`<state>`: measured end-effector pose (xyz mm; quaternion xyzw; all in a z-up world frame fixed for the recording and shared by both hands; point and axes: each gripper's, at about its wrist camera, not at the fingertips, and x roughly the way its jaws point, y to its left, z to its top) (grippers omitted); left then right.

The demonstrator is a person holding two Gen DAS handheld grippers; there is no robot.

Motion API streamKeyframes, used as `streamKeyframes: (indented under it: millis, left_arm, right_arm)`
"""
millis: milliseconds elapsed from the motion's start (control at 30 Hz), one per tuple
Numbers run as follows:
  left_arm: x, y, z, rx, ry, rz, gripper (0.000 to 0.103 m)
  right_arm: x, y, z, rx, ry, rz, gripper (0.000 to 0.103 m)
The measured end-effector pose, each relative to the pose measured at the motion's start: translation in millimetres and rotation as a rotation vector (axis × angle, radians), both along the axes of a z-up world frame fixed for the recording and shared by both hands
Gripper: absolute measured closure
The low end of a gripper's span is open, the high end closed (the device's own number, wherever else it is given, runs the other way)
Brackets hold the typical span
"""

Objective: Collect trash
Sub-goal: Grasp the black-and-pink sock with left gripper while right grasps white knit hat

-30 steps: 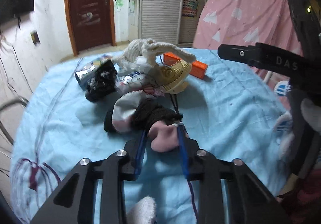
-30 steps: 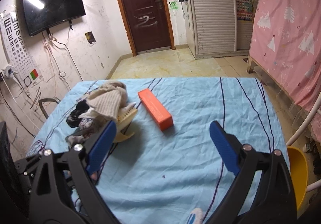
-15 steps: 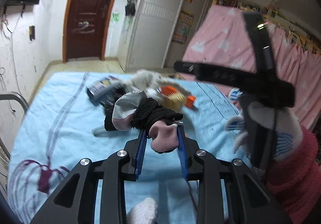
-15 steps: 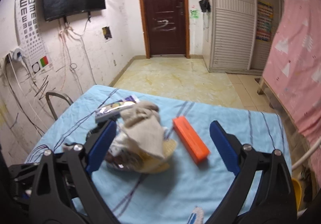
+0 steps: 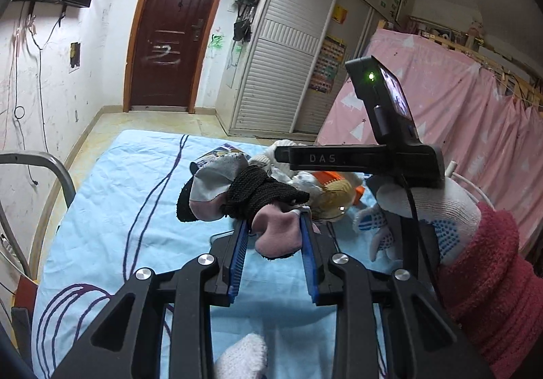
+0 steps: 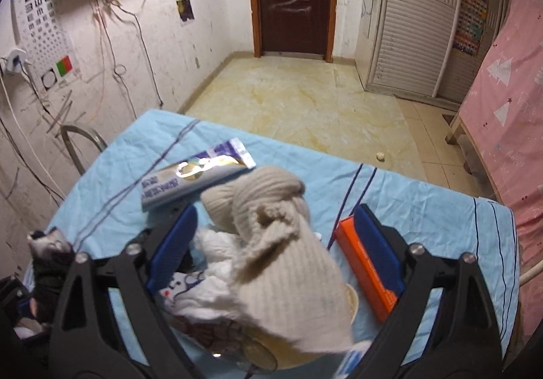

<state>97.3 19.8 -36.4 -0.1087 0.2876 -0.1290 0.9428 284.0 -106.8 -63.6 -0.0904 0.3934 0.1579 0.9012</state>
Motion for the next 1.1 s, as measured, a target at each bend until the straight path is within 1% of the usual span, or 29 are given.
streamKeyframes:
  millis: [33, 100, 167, 233, 267, 300, 367, 467, 500, 567, 600, 667, 733, 767, 800, 967, 1000, 1033, 1100]
  left_arm:
    - [0, 1, -1, 0.000, 0.002, 0.003, 0.083]
    - [2, 1, -1, -0.004, 0.007, 0.006, 0.083]
    - [1, 1, -1, -0.004, 0.005, 0.008, 0.083]
    - [0, 0, 0, -0.005, 0.003, 0.013, 0.083]
    - [0, 1, 0, -0.005, 0.002, 0.015, 0.083]
    - [-1, 0, 1, -0.003, 0.000, 0.017, 0.083]
    - [-3, -1, 3, 0.000, -0.006, 0.019, 0.083]
    - [-8, -4, 5, 0.002, -0.008, 0.018, 0.083]
    - [-8, -4, 6, 0.001, -0.009, 0.017, 0.083]
    - [-11, -6, 7, -0.001, -0.008, 0.015, 0.083]
    - [-12, -6, 8, 0.000, -0.010, 0.017, 0.083]
    - [-15, -9, 11, 0.005, -0.018, 0.016, 0.083]
    - [-19, -11, 13, 0.012, -0.025, 0.016, 0.083]
    - [-20, -12, 14, 0.014, -0.027, 0.016, 0.083]
    - [-20, -10, 14, 0.015, -0.029, 0.017, 0.083]
    - [-17, -6, 12, 0.010, -0.024, 0.029, 0.083]
    - [-17, -5, 11, 0.007, -0.022, 0.031, 0.083]
    - [-16, -4, 10, 0.005, -0.020, 0.032, 0.083]
    - [-14, -3, 8, -0.002, -0.013, 0.034, 0.083]
  right_arm:
    - [1, 0, -2, -0.002, 0.006, 0.000, 0.043]
    - [1, 0, -4, 0.000, 0.013, 0.010, 0.059]
    - [-2, -2, -3, 0.012, -0.003, 0.005, 0.067]
    - [-7, -3, 2, 0.019, -0.035, 0.000, 0.071]
    - [-9, -4, 5, 0.025, -0.044, 0.000, 0.078]
    - [-10, -5, 7, 0.031, -0.053, 0.000, 0.081]
    - [-15, -9, 16, 0.046, -0.082, 0.000, 0.083]
    - [-22, -13, 28, 0.060, -0.118, -0.001, 0.092]
    - [-24, -14, 30, 0.065, -0.116, 0.007, 0.092]
    - [-23, -14, 29, 0.076, -0.096, 0.028, 0.092]
    - [-22, -14, 28, 0.098, -0.079, 0.042, 0.092]
    - [-16, -13, 25, 0.107, -0.057, 0.041, 0.090]
    - [-10, -8, 20, 0.088, -0.048, 0.040, 0.056]
    - [-6, -5, 16, 0.085, -0.037, 0.041, 0.026]
    - [-3, -3, 13, 0.083, -0.026, 0.043, 0.020]
    - [12, 9, -3, 0.018, 0.024, 0.030, 0.020]
    - [15, 10, -6, 0.001, 0.034, 0.028, 0.021]
    - [17, 11, -9, -0.012, 0.041, 0.026, 0.024]
    - [21, 13, -17, -0.039, 0.069, 0.027, 0.039]
